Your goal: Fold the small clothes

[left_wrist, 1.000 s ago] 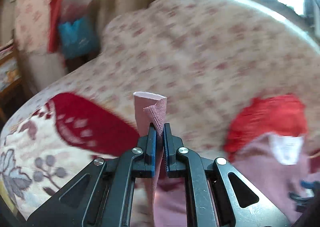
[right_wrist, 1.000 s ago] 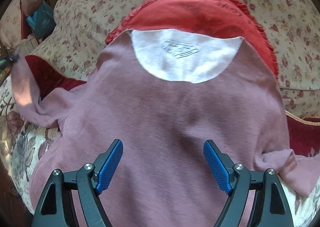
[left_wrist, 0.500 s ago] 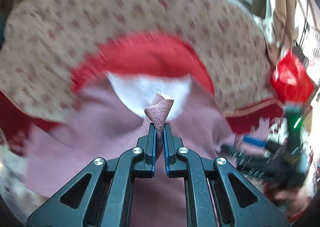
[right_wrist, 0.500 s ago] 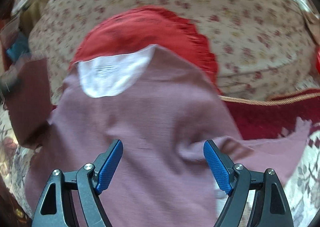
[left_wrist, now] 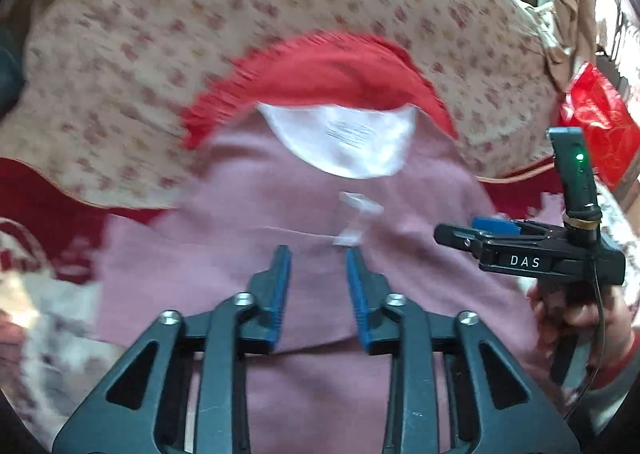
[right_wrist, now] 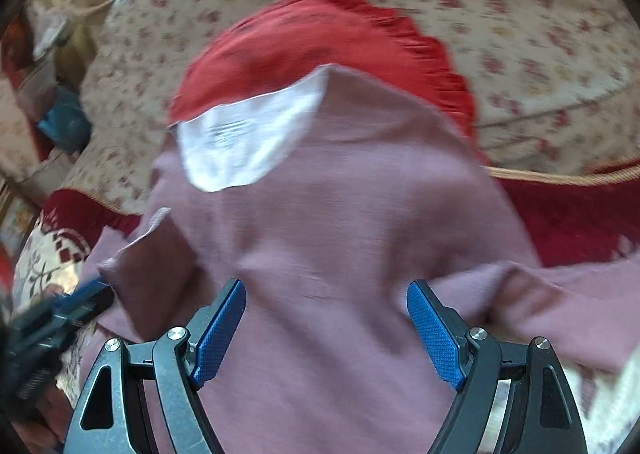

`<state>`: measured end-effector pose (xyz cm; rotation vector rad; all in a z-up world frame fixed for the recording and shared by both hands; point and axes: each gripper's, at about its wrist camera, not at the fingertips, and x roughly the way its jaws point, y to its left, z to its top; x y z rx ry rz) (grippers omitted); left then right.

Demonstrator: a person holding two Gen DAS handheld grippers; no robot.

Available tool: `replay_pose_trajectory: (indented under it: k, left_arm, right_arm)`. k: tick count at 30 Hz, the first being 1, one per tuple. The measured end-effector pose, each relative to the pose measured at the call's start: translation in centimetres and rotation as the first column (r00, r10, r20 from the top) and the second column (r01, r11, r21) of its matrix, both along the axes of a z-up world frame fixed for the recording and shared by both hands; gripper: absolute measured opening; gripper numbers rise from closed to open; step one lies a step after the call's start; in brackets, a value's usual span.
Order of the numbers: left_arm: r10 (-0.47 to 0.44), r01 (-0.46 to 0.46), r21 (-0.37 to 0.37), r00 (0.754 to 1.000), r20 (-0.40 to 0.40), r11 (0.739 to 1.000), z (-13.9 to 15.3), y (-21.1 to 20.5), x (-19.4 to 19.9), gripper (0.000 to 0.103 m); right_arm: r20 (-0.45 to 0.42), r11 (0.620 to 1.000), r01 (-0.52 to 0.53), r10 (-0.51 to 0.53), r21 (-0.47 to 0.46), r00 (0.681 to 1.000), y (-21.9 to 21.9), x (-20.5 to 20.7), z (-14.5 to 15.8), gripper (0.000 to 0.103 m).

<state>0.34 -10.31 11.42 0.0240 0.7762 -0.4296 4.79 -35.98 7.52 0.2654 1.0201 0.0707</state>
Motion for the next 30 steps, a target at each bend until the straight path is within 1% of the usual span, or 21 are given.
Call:
replay_pose_trajectory:
  k: [1, 2, 4, 7, 9, 11, 14, 15, 16, 17, 19, 21, 22, 26, 27, 28, 30]
  left_arm:
    - [0.007, -0.007, 0.001, 1.0, 0.002, 1.0, 0.0, 0.8, -0.1, 0.032]
    - [0.006, -0.006, -0.013, 1.0, -0.008, 1.0, 0.1, 1.7, -0.1, 0.032]
    - [0.016, -0.017, -0.019, 1.0, -0.018, 1.0, -0.3, 2.8, -0.1, 0.032]
    - [0.058, -0.058, 0.006, 0.998, -0.022, 0.998, -1.3, 4.5, 0.1, 0.032]
    - [0.098, -0.097, 0.028, 0.994, -0.039, 0.995, -2.1, 5.8, 0.5, 0.032]
    - [0.134, -0.133, 0.024, 0.989, -0.06, 0.991, -2.6, 7.1, 1.0, 0.032]
    - [0.186, -0.185, 0.021, 0.98, -0.068, 0.982, -3.2, 8.8, 1.4, 0.032]
    - [0.198, -0.197, 0.019, 0.978, -0.07, 0.98, -3.2, 9.1, 1.5, 0.032]
    - [0.211, -0.211, 0.009, 0.975, -0.075, 0.977, -3.3, 9.5, 1.6, 0.032]
    - [0.225, -0.226, -0.006, 0.971, -0.081, 0.974, -3.3, 9.9, 1.8, 0.032]
    - [0.245, -0.248, -0.022, 0.966, -0.084, 0.969, -3.2, 10.3, 1.8, 0.032]
    - [0.26, -0.262, -0.028, 0.963, -0.074, 0.965, -2.9, 10.6, 1.9, 0.032]
    - [0.266, -0.269, -0.031, 0.961, -0.07, 0.963, -2.7, 10.7, 2.0, 0.032]
    - [0.275, -0.278, -0.05, 0.96, -0.059, 0.959, -2.1, 10.7, 2.5, 0.032]
    - [0.278, -0.281, -0.053, 0.959, -0.055, 0.958, -2.0, 10.6, 2.6, 0.032]
    - [0.279, -0.282, -0.056, 0.959, -0.055, 0.958, -2.0, 10.5, 2.7, 0.032]
    - [0.28, -0.283, -0.062, 0.958, -0.061, 0.957, -2.0, 10.4, 2.8, 0.032]
  right_arm:
    - [-0.011, 1.0, -0.023, 0.023, 0.007, 1.0, 0.7, 0.5, -0.2, 0.082]
    - [-0.014, 0.999, -0.035, 0.035, 0.023, 0.999, 1.2, 1.0, -0.3, 0.082]
    - [-0.009, 0.998, -0.035, 0.036, 0.052, 0.999, 1.9, 1.3, -0.4, 0.082]
    - [-0.008, 0.995, -0.048, 0.048, 0.083, 0.999, 2.9, 1.4, -0.6, 0.082]
    - [-0.031, 0.996, -0.065, 0.067, 0.055, 0.997, 3.7, 1.8, -1.1, 0.082]
    - [-0.064, 0.998, -0.063, 0.063, -0.004, 0.996, 4.3, 2.2, -1.9, 0.082]
    - [-0.086, 0.998, -0.061, 0.059, -0.027, 0.995, 4.7, 2.6, -3.4, 0.082]
    - [-0.093, 0.997, -0.066, 0.062, -0.037, 0.994, 4.9, 2.7, -3.8, 0.079]
    - [-0.093, 0.995, -0.069, 0.063, -0.07, 0.994, 5.3, 2.7, -4.2, 0.069]
    - [-0.072, 0.99, -0.07, 0.062, -0.119, 0.995, 5.7, 2.7, -4.2, 0.06]
    - [-0.012, 0.985, -0.092, 0.092, -0.147, 0.996, 6.3, 2.3, -3.3, 0.01]
    - [0.009, 0.982, -0.111, 0.113, -0.15, 0.994, 6.3, 1.9, -1.9, 0.006]
    - [0.044, 0.983, -0.125, 0.132, -0.134, 0.99, 6.0, 1.5, -0.6, 0.003]
    - [0.142, 0.98, -0.115, 0.138, -0.161, 0.98, 4.6, 0.6, 3.4, 0.001]
    - [0.155, 0.98, -0.11, 0.136, -0.165, 0.979, 4.2, 0.6, 4.1, 0.001]
    - [0.161, 0.98, -0.111, 0.137, -0.163, 0.977, 3.8, 0.5, 4.5, 0.001]
    - [0.139, 0.971, -0.177, 0.2, -0.16, 0.97, 4.3, 0.8, 4.0, 0.002]
